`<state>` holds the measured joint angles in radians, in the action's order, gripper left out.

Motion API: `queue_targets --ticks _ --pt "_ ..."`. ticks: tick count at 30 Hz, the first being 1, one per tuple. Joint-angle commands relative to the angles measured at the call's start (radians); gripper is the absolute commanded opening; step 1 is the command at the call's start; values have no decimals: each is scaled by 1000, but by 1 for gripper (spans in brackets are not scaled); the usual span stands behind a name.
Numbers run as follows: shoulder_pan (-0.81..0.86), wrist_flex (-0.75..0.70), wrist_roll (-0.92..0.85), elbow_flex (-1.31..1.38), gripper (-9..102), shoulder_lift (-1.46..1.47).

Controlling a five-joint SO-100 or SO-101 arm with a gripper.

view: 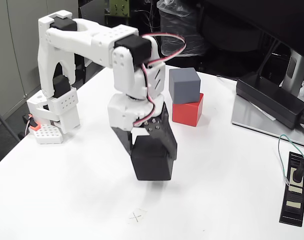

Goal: Stack the three blocks in an ordered color.

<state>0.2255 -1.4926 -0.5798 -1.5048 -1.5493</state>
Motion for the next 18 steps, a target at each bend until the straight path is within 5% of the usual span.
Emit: queue_targets --ticks 1,18 --pt "-52 -63 12 55 -1 -121" --pt "-308 -91 17 103 -1 -529"
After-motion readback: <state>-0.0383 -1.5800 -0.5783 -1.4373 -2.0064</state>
